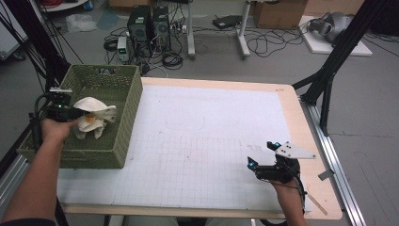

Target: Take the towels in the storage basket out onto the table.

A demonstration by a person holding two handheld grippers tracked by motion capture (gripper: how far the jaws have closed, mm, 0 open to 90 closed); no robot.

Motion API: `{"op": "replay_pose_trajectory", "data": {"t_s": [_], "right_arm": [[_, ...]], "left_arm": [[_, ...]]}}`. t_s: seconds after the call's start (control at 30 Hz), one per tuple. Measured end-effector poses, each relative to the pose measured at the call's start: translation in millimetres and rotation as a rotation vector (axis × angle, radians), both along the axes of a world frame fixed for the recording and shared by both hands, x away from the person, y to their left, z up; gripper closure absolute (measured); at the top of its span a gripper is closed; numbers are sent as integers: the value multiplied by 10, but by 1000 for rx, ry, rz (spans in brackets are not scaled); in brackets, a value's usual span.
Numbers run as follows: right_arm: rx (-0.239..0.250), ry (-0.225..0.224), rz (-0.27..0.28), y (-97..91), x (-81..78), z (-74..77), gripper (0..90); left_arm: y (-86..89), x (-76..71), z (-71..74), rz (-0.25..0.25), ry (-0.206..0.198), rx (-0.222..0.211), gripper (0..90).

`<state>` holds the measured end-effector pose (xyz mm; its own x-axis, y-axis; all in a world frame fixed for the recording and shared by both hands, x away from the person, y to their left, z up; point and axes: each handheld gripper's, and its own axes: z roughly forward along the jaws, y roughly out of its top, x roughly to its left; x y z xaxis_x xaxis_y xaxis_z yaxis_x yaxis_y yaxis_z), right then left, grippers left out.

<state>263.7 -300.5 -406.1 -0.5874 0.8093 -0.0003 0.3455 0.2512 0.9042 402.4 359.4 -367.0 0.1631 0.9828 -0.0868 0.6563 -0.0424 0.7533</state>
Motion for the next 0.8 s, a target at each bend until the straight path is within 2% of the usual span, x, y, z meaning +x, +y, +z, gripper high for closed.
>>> {"op": "replay_pose_trajectory", "data": {"t_s": [0.03,0.07,0.1,0.2,0.27,0.3,0.37,0.4,0.43,0.47,0.8], "right_arm": [[4,5,-3,1,-4,3,61],[4,3,-2,-3,-5,5,61],[4,1,-4,-6,-5,6,61],[9,-1,-5,-11,-9,14,60],[9,-1,-6,-11,-10,16,61],[9,2,-6,-9,-14,18,61],[8,-3,-8,-10,-15,22,61],[11,-2,-8,-8,-17,24,61],[10,-2,-9,-8,-18,26,61],[12,-3,-9,-9,-18,27,60],[10,-6,-10,-11,-23,36,61]], "left_arm": [[32,-49,69,3,-45,-51,805],[32,-49,69,3,-45,-51,805],[60,-103,135,-1,-78,-93,805],[77,-158,201,-3,-113,-124,805],[96,-209,259,-3,-140,-161,805],[115,-255,319,-6,-166,-188,805],[127,-299,387,-12,-190,-210,805],[127,-299,387,-12,-190,-210,805],[128,-333,463,-23,-213,-229,805],[128,-333,463,-23,-213,-229,805],[31,-495,847,-86,-333,-216,805]]}}
